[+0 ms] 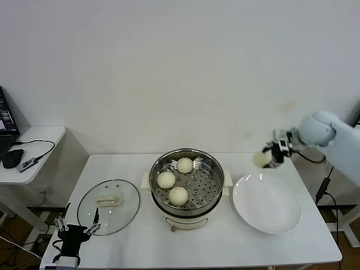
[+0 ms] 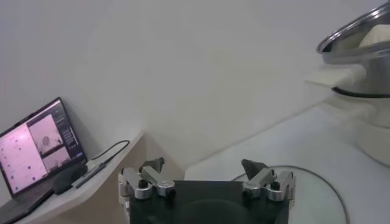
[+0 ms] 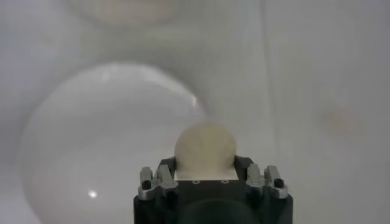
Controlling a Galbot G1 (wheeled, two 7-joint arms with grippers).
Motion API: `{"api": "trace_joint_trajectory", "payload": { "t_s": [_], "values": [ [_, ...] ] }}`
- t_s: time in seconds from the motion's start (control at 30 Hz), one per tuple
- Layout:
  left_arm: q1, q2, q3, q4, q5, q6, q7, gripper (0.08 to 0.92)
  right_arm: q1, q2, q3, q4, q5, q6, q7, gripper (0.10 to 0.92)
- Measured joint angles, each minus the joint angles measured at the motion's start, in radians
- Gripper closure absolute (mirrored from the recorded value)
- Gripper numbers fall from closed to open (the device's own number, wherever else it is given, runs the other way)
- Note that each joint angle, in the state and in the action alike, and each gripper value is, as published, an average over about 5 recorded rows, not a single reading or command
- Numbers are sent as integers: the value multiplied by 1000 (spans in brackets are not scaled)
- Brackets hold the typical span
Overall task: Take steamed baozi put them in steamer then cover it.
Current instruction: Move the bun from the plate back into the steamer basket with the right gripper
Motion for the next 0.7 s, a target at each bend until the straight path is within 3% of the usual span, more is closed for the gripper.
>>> {"api": "trace_joint_trajectory", "payload": {
  "t_s": [0.43,0.7],
  "values": [
    [-12,-4,-6,8,-3,2,3,177,216,151,-216,160,309,-194,155,414],
    [-13,-15,-10,17,-5,0,1,177,209,250,-283,173,404,-266,273,414]
  ]
}}
